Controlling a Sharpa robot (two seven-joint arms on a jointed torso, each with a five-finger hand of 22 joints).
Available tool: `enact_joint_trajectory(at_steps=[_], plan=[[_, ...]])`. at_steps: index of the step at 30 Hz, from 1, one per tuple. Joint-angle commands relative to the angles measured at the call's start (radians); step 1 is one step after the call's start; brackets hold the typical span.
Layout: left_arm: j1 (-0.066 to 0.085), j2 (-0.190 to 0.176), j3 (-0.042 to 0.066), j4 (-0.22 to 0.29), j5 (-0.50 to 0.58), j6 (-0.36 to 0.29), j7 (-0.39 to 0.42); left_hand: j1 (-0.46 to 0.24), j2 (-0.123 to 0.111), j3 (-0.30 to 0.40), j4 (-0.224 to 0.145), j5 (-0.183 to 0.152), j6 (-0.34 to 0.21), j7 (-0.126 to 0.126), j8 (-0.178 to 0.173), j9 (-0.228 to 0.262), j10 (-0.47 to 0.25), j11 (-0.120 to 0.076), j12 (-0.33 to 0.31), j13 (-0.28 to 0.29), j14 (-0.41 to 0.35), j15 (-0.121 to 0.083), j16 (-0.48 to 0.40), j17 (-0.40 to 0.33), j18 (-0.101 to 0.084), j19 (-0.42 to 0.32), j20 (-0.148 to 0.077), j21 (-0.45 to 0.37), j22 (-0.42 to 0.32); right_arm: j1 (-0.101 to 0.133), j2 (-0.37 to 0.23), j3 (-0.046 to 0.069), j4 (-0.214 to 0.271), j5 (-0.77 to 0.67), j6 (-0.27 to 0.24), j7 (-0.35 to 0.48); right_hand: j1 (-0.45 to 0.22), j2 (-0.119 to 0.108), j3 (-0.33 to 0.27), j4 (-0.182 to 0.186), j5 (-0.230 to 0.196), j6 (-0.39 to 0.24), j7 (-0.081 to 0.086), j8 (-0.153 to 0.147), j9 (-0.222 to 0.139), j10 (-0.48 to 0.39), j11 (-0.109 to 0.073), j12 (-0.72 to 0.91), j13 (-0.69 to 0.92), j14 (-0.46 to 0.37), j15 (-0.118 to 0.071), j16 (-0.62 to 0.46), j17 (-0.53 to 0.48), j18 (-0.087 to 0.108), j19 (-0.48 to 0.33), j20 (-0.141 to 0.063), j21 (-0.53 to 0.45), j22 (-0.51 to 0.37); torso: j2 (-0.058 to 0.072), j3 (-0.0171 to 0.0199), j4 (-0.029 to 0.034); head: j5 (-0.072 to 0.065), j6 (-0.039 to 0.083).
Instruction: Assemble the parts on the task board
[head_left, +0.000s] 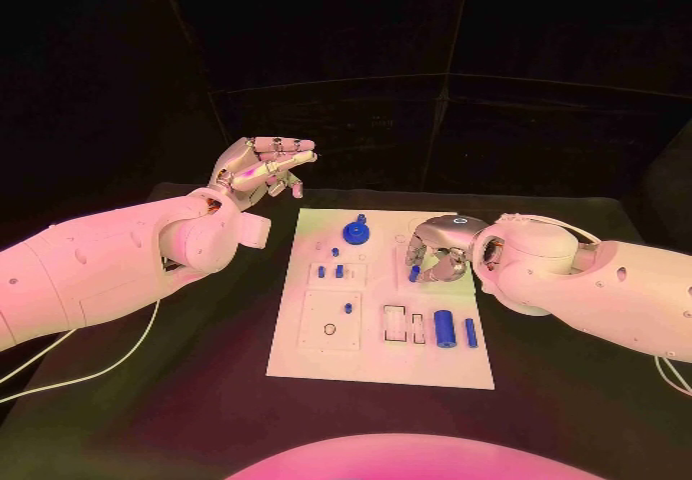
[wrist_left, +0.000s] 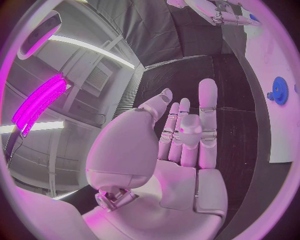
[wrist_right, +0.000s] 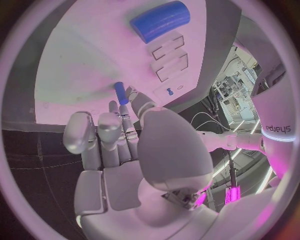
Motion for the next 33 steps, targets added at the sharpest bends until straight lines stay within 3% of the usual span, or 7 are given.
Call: enact_joint_trajectory(at_steps=[1,7,16,26,33], plan=[[0.002,0.001,0.001,0.000,0.004,0.011,0.008,0.004,0.003,0.000,-0.005,0.001,0.007,0.000,0.007,-0.001,0.004,-0.001,0.005,-0.001,-0.010,-0.001,-0.003,-0.002,0.014,-0.002,-0.003,-0.005,-0.002,0.001,0.005,0.000,-0.006,-0.020,0.019,-0.004,0.005,0.015,0.019,0.003,-0.013,0.018,0.003,0.005,0.002,0.019,-0.001,0.007,-0.001,0.004,-0.008,0.012,0.011,-0.006,0.013,-0.001,0.012,0.011,0.000,-0.0001,0.0003,0.000,-0.001],[0.002,0.001,0.001,-0.001,0.004,0.011,0.008,0.004,0.003,0.000,-0.005,0.001,0.007,0.000,0.007,-0.001,0.004,-0.001,0.005,-0.001,-0.010,-0.001,-0.003,-0.002,0.014,-0.002,-0.003,-0.005,-0.002,-0.001,0.013,0.000,-0.017,-0.022,0.027,-0.005,0.004,0.029,0.062,0.009,-0.026,0.059,0.004,0.013,0.004,0.078,-0.009,0.015,0.002,0.011,-0.013,0.037,0.038,-0.014,0.037,-0.005,0.039,0.045,0.000,-0.0001,0.0005,-0.001,-0.002],[0.002,0.000,0.001,-0.001,0.004,0.010,0.008,0.004,0.003,0.000,-0.005,0.001,0.007,0.000,0.007,-0.001,0.004,-0.001,0.005,-0.001,-0.010,-0.001,-0.003,-0.002,0.014,-0.002,-0.003,-0.005,-0.002,-0.008,0.025,-0.002,-0.033,-0.028,0.026,-0.006,-0.001,0.023,0.099,0.011,-0.030,0.092,0.003,0.014,0.004,0.118,-0.015,0.001,0.002,0.013,-0.018,0.054,0.051,-0.019,0.050,-0.010,0.056,0.066,0.000,-0.0001,0.0000,-0.001,-0.005],[0.002,-0.001,0.001,-0.005,0.004,0.010,0.009,0.005,0.005,0.001,-0.005,0.001,0.008,-0.001,0.007,-0.001,0.004,-0.001,0.006,-0.001,-0.009,-0.001,-0.002,-0.001,0.014,-0.002,-0.003,-0.006,-0.002,-0.011,0.016,-0.002,-0.022,-0.029,-0.085,-0.006,-0.004,0.035,0.136,0.017,-0.026,0.124,-0.004,0.018,0.005,0.156,-0.023,-0.011,0.005,0.016,-0.024,0.073,0.069,-0.027,0.071,-0.016,0.081,0.097,-0.001,0.0002,0.0005,-0.002,-0.006],[0.002,-0.002,0.001,-0.009,0.004,0.011,0.008,0.006,0.006,0.001,-0.005,0.001,0.009,-0.001,0.008,-0.001,0.005,-0.001,0.006,-0.001,-0.009,-0.001,-0.002,-0.001,0.014,-0.001,-0.004,-0.006,-0.003,-0.011,-0.024,-0.001,0.022,-0.009,-0.146,-0.005,-0.006,0.035,0.140,0.018,-0.026,0.129,-0.005,0.019,0.006,0.159,-0.024,-0.012,0.005,0.016,-0.025,0.076,0.071,-0.027,0.073,-0.017,0.084,0.101,-0.002,-0.0014,0.0003,-0.002,-0.006]])
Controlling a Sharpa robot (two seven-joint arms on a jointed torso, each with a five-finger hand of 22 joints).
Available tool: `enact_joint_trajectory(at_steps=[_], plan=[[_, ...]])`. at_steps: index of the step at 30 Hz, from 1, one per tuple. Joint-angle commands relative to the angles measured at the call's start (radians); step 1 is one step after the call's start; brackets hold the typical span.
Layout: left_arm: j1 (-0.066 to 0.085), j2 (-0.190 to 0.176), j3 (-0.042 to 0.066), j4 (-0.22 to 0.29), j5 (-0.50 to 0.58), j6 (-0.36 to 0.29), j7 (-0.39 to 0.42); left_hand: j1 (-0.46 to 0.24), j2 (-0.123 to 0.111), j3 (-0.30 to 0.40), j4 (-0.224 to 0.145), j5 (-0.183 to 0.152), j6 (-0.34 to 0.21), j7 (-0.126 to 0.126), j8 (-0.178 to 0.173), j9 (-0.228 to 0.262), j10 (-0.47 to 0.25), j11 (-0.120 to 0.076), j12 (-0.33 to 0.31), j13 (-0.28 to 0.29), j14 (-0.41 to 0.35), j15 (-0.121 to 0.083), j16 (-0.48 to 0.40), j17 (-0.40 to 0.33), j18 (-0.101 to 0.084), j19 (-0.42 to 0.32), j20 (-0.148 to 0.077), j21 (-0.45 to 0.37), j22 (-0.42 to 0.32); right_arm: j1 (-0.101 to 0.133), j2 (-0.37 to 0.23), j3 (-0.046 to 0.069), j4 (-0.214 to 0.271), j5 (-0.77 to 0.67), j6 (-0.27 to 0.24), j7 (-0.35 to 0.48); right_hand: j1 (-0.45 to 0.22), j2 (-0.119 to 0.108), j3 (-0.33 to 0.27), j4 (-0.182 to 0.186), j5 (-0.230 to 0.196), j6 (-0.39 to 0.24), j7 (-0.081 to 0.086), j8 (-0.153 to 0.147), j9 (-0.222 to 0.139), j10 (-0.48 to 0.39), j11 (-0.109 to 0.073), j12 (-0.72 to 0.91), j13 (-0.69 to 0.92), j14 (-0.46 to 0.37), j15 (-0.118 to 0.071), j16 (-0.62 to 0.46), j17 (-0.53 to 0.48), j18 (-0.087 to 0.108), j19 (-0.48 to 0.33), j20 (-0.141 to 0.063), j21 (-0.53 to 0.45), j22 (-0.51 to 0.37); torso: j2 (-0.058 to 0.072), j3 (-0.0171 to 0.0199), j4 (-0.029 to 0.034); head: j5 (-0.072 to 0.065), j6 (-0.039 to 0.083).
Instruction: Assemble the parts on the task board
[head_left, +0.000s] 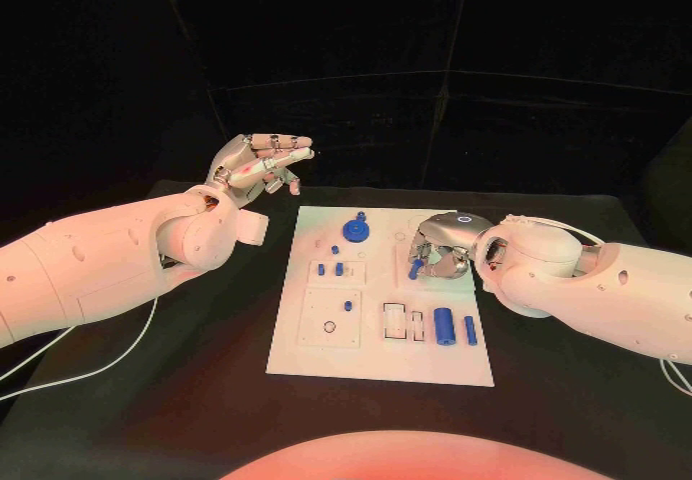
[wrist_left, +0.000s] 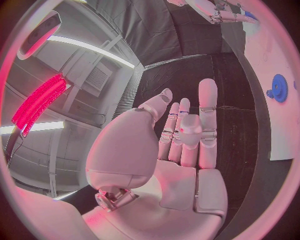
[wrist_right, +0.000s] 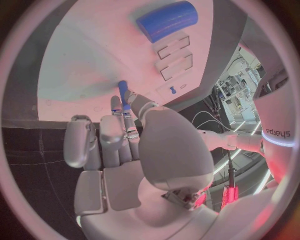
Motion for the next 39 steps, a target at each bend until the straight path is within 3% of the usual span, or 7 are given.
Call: enact_joint_trajectory(at_steps=[1,11,22,24,27,29,39], plan=[[0.002,-0.001,0.001,-0.001,0.003,0.010,0.008,0.006,0.006,0.001,-0.005,0.001,0.009,-0.001,0.004,-0.001,0.005,-0.001,0.006,-0.002,-0.009,-0.001,-0.002,-0.001,0.014,-0.001,-0.004,-0.006,-0.001,0.003,-0.016,0.002,0.025,0.013,-0.086,-0.001,0.000,0.009,0.009,0.002,0.002,0.010,-0.001,0.004,0.003,0.007,0.000,-0.007,0.001,0.011,-0.005,0.007,0.002,-0.011,0.010,0.000,0.004,0.013,-0.002,-0.0015,0.0001,-0.001,0.001],[0.002,0.000,0.001,-0.004,0.003,0.011,0.008,0.006,0.006,0.001,-0.005,0.001,0.009,-0.001,0.004,-0.001,0.005,-0.001,0.006,-0.002,-0.009,-0.001,-0.002,-0.001,0.014,-0.001,-0.004,-0.006,-0.001,0.011,-0.043,0.006,0.131,0.082,-0.127,0.013,-0.003,0.009,0.011,0.004,0.001,0.013,-0.002,0.004,0.003,0.009,0.000,-0.009,0.001,0.011,-0.006,0.009,0.005,-0.012,0.012,0.000,0.007,0.017,0.001,-0.0008,0.0014,0.001,0.007],[0.002,0.010,0.001,-0.008,0.003,0.012,0.009,0.006,0.006,0.002,-0.005,0.001,0.009,-0.001,0.004,-0.001,0.005,-0.001,0.006,-0.002,-0.009,-0.001,-0.002,-0.001,0.014,-0.001,-0.004,-0.007,-0.002,0.006,0.088,0.003,0.155,0.066,-0.125,0.048,-0.004,0.010,0.013,0.005,0.000,0.013,-0.001,0.003,0.003,0.009,0.000,-0.011,0.001,0.011,-0.006,0.011,0.006,-0.012,0.012,0.000,0.007,0.017,-0.001,-0.0006,-0.0014,0.016,0.001],[0.002,0.012,0.001,-0.008,0.003,0.013,0.009,0.006,0.006,0.002,-0.005,0.001,0.009,-0.001,0.004,-0.001,0.005,-0.001,0.006,-0.002,-0.009,-0.001,-0.002,-0.001,0.014,-0.001,-0.004,-0.007,-0.002,0.002,0.114,-0.003,0.148,0.062,-0.118,0.054,-0.004,0.010,0.014,0.005,0.000,0.013,-0.001,0.003,0.002,0.008,0.000,-0.012,0.001,0.011,-0.006,0.010,0.005,-0.012,0.011,0.000,0.007,0.017,0.000,-0.0009,0.0013,0.016,0.001],[0.001,0.017,0.001,-0.009,0.003,0.014,0.009,0.006,0.006,0.002,-0.005,0.001,0.009,-0.001,0.004,-0.001,0.005,-0.001,0.006,-0.002,-0.009,-0.001,-0.002,-0.001,0.014,-0.001,-0.004,-0.007,-0.002,-0.004,0.145,-0.024,0.137,0.058,-0.104,0.065,-0.004,0.010,0.015,0.005,0.000,0.013,-0.001,0.002,0.002,0.008,0.000,-0.013,0.001,0.011,-0.006,0.010,0.004,-0.011,0.011,0.000,0.006,0.016,0.000,-0.0006,0.0039,0.017,0.001],[0.001,0.021,0.001,-0.010,0.003,0.014,0.008,0.006,0.006,0.002,-0.005,0.001,0.009,-0.001,0.004,-0.001,0.005,-0.001,0.006,-0.002,-0.009,-0.001,-0.002,-0.001,0.014,-0.001,-0.004,-0.007,-0.002,-0.014,0.168,-0.034,0.124,0.055,-0.092,0.072,-0.004,0.011,0.015,0.005,0.000,0.013,-0.001,0.002,0.002,0.008,0.000,-0.013,0.001,0.011,-0.006,0.010,0.004,-0.011,0.011,0.000,0.006,0.016,0.000,-0.0001,0.0024,0.022,0.000],[0.001,0.027,0.000,-0.012,0.004,0.016,0.007,0.005,0.006,0.001,-0.005,0.001,0.009,-0.001,0.004,-0.001,0.005,-0.001,0.007,-0.002,-0.010,-0.001,-0.003,-0.003,0.014,-0.001,-0.004,-0.007,-0.002,-0.045,0.225,-0.048,0.075,0.033,-0.048,0.084,-0.003,0.011,0.017,0.005,0.000,0.012,-0.001,0.001,0.002,0.008,0.000,-0.015,0.000,0.010,-0.006,0.009,0.001,-0.011,0.009,-0.001,0.005,0.014,0.001,-0.0001,0.0000,0.033,-0.007]])
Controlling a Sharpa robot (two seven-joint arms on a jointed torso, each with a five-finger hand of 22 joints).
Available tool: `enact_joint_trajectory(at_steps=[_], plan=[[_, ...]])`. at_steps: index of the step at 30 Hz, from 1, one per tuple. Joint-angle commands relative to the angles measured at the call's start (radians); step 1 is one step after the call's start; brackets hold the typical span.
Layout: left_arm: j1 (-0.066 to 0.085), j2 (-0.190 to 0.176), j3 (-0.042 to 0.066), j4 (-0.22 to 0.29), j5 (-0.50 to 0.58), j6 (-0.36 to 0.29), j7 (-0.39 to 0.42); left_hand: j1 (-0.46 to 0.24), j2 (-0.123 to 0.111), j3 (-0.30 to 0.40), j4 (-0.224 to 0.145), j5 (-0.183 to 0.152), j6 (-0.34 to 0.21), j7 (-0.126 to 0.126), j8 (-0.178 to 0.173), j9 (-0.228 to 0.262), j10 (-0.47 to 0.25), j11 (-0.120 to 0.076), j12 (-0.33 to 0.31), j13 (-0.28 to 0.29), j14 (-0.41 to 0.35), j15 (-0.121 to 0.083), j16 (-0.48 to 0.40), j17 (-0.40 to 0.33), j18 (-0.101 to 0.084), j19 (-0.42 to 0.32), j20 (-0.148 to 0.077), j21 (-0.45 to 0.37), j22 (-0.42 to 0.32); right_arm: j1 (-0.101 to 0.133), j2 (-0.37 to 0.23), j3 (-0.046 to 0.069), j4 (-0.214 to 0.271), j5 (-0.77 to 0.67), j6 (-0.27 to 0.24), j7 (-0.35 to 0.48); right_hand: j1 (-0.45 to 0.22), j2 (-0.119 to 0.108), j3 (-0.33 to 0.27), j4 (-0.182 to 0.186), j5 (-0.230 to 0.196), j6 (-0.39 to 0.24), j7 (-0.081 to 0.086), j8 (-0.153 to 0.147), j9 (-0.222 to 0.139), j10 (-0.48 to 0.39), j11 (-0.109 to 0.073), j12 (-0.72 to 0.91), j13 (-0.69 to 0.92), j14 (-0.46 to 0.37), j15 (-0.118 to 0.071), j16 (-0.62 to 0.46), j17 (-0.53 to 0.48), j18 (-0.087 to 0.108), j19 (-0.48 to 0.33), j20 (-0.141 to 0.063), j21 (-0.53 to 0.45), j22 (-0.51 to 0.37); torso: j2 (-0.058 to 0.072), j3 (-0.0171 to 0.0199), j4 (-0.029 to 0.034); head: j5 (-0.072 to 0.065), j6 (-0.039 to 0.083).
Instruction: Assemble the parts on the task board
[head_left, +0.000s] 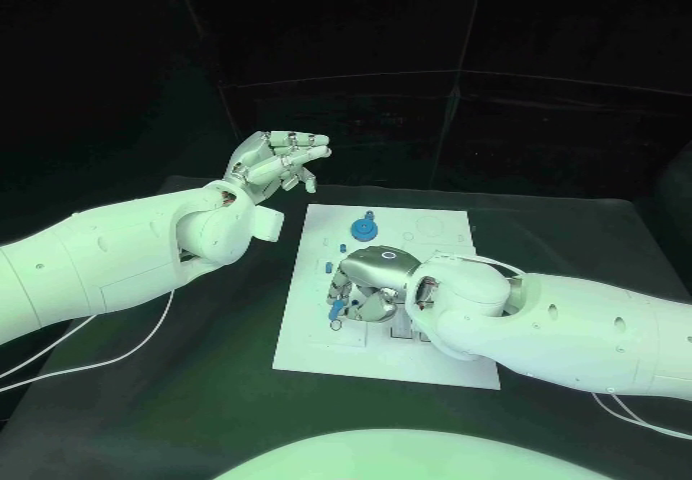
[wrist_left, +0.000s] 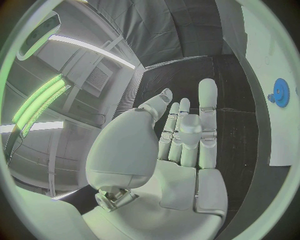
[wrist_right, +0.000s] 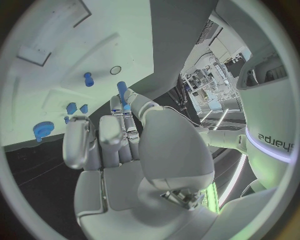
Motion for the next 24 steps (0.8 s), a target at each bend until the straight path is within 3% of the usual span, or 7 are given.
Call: enact_joint_trajectory(at_steps=[1,24], plan=[[0.001,0.002,0.000,0.000,0.003,0.013,0.007,0.005,0.006,0.001,-0.005,0.001,0.009,-0.001,0.004,-0.001,0.005,-0.001,0.007,-0.002,-0.006,0.002,-0.003,-0.001,0.014,-0.001,-0.004,-0.003,-0.001,-0.003,0.010,-0.002,-0.012,-0.025,0.037,0.022,-0.002,0.010,0.007,-0.001,0.003,0.006,0.001,0.002,0.002,0.008,0.000,-0.004,0.001,0.010,-0.006,0.002,-0.001,-0.011,0.002,-0.001,0.001,0.014,0.001,0.0000,-0.0006,0.001,-0.003],[0.001,-0.001,0.000,0.000,0.003,0.015,0.005,0.004,0.006,0.001,-0.004,0.001,0.009,-0.001,0.004,-0.001,0.005,-0.001,0.007,-0.002,-0.006,0.002,-0.003,-0.002,0.014,-0.001,-0.004,-0.004,-0.002,-0.010,0.034,-0.007,-0.047,-0.081,0.092,-0.013,-0.002,0.011,0.009,-0.002,0.003,0.006,0.001,0.001,0.001,0.007,0.001,-0.006,0.000,0.010,-0.006,0.001,-0.003,-0.011,0.000,-0.001,0.000,0.013,0.000,-0.0007,-0.0001,0.002,-0.009]])
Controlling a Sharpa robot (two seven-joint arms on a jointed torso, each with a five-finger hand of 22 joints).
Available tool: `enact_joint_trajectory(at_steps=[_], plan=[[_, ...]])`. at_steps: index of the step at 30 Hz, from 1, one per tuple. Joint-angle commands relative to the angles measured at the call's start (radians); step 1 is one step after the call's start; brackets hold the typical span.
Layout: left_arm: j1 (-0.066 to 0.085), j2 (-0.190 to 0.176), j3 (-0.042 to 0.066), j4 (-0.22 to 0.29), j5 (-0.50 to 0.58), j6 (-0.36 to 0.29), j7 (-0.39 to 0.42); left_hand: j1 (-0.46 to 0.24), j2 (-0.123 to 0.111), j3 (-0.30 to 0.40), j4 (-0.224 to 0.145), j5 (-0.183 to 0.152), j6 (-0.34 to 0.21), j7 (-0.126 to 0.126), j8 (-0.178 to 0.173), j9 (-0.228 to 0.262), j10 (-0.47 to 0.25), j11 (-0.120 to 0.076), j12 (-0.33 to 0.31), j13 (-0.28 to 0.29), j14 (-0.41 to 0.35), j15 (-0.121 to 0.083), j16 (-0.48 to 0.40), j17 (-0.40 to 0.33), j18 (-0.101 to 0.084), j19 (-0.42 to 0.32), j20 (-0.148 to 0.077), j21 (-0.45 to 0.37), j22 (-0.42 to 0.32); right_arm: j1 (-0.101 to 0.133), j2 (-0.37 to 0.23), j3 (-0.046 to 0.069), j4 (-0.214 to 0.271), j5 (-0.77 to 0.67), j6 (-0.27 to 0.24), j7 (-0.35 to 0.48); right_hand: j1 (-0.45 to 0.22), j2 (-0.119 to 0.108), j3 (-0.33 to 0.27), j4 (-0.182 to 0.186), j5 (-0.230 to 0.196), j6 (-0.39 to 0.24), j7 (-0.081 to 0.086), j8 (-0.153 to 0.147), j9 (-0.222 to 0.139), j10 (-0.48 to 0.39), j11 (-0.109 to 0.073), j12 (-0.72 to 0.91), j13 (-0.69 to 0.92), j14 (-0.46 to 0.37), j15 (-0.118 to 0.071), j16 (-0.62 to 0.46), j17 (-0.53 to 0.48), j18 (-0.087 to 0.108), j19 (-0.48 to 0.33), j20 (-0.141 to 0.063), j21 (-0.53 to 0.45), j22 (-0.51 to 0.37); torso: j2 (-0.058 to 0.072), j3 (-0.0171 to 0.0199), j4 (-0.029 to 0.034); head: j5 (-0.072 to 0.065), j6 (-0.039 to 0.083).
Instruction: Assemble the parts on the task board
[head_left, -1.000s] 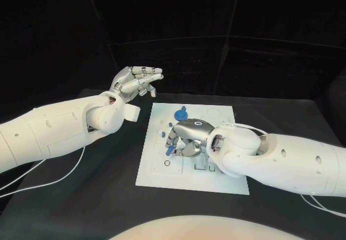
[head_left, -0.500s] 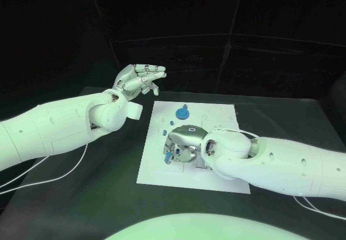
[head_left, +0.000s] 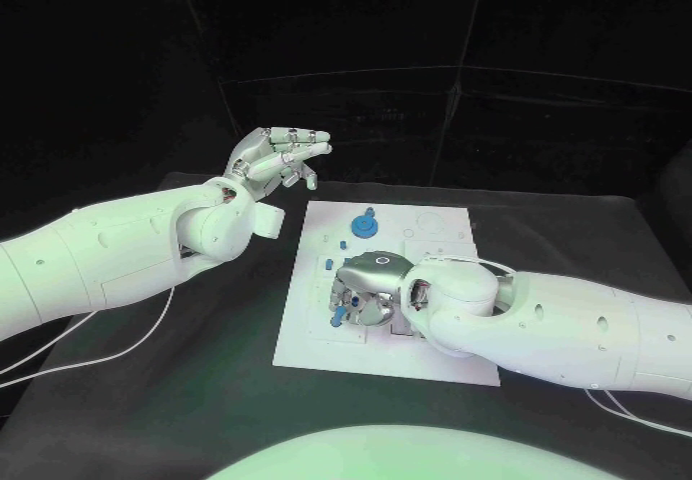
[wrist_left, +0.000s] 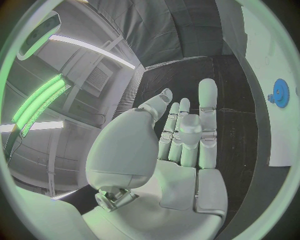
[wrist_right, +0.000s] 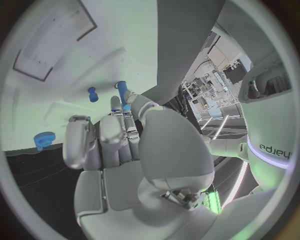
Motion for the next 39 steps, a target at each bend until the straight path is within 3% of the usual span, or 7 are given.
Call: enact_joint_trajectory(at_steps=[1,13,19,23,25,30,39], plan=[[0.001,-0.001,0.001,0.002,0.003,0.012,0.006,0.004,0.006,0.001,-0.004,0.001,0.009,-0.001,0.004,-0.001,0.005,-0.001,0.007,-0.001,-0.006,0.002,-0.003,-0.001,0.014,-0.001,-0.004,-0.004,-0.001,0.000,0.005,0.000,-0.003,-0.038,0.020,-0.018,-0.002,0.011,0.005,0.000,0.006,0.004,0.001,0.003,0.001,0.007,0.001,-0.006,0.001,0.010,-0.006,0.001,-0.001,-0.011,0.000,-0.001,0.000,0.013,0.000,-0.0001,0.0000,0.000,-0.002],[0.001,-0.004,0.001,0.004,0.003,0.012,0.005,0.004,0.006,0.001,-0.004,0.001,0.009,-0.001,0.004,-0.001,0.005,-0.001,0.007,-0.001,-0.006,0.002,-0.003,-0.001,0.014,-0.001,-0.004,-0.004,-0.001,-0.006,0.027,0.000,-0.011,-0.068,0.039,-0.035,-0.006,0.004,0.005,-0.001,0.005,0.002,0.002,0.000,0.000,0.006,0.002,-0.010,0.000,0.008,-0.005,-0.002,-0.008,-0.010,-0.003,0.000,-0.002,0.010,0.000,-0.0004,0.0001,-0.001,-0.001],[0.002,-0.005,0.001,0.005,0.003,0.013,0.004,0.004,0.006,0.001,-0.004,0.001,0.009,-0.001,0.004,-0.001,0.005,-0.001,0.007,-0.001,-0.006,0.002,-0.003,-0.001,0.014,-0.001,-0.004,-0.004,-0.001,-0.007,0.034,-0.001,-0.015,-0.073,0.050,-0.035,-0.035,-0.022,-0.005,0.012,-0.005,-0.024,0.013,-0.017,-0.006,-0.022,0.014,-0.038,-0.004,0.003,0.005,-0.006,-0.021,-0.008,-0.012,0.006,-0.010,0.000,-0.001,-0.0002,0.0001,-0.001,-0.001],[0.002,-0.005,0.001,0.005,0.003,0.013,0.004,0.004,0.006,0.001,-0.004,0.001,0.009,-0.001,0.004,-0.001,0.005,-0.001,0.007,-0.001,-0.006,0.002,-0.003,-0.001,0.014,-0.001,-0.004,-0.004,-0.001,-0.007,0.035,-0.001,-0.016,-0.074,0.040,-0.032,-0.062,-0.055,-0.024,0.024,0.005,-0.091,0.030,-0.022,-0.011,-0.065,0.031,-0.065,-0.005,-0.002,0.019,-0.012,-0.036,-0.004,-0.027,0.018,-0.023,-0.016,-0.001,-0.0002,-0.0003,-0.001,-0.001],[0.002,-0.006,0.001,0.005,0.003,0.013,0.004,0.004,0.006,0.001,-0.004,0.001,0.009,-0.001,0.004,-0.001,0.005,-0.001,0.007,-0.001,-0.006,0.002,-0.003,-0.001,0.014,-0.001,-0.004,-0.004,-0.001,-0.007,0.035,-0.002,-0.016,-0.074,0.027,-0.029,-0.070,-0.070,-0.040,0.026,0.006,-0.131,0.036,-0.022,-0.011,-0.094,0.041,-0.076,-0.005,-0.007,0.026,-0.020,-0.053,0.001,-0.042,0.025,-0.038,-0.036,-0.001,0.0000,-0.0003,-0.001,-0.001],[0.002,-0.007,0.001,0.005,0.003,0.013,0.003,0.004,0.006,0.001,-0.004,0.001,0.009,-0.001,0.004,-0.001,0.005,-0.001,0.007,-0.001,-0.006,0.002,-0.003,-0.001,0.014,-0.001,-0.004,-0.004,-0.001,-0.008,0.030,-0.002,-0.010,-0.074,-0.034,-0.016,-0.071,-0.080,-0.082,0.028,0.010,-0.196,0.039,-0.021,-0.009,-0.139,0.046,-0.076,-0.003,-0.015,0.032,-0.033,-0.080,0.009,-0.062,0.033,-0.060,-0.062,-0.001,0.0001,-0.0002,-0.001,0.001],[0.001,-0.013,0.001,0.005,0.003,0.015,0.001,0.004,0.006,0.001,-0.004,0.001,0.009,-0.001,0.004,-0.001,0.005,-0.001,0.007,-0.001,-0.006,0.002,-0.003,-0.001,0.014,-0.001,-0.004,-0.004,-0.001,-0.009,-0.058,-0.002,0.072,-0.053,-0.175,0.014,-0.064,-0.083,-0.123,0.027,0.017,-0.214,0.038,-0.018,-0.006,-0.151,0.045,-0.058,-0.001,-0.020,0.031,-0.042,-0.100,0.012,-0.070,0.033,-0.071,-0.075,-0.002,0.0001,-0.0008,-0.002,0.004]])
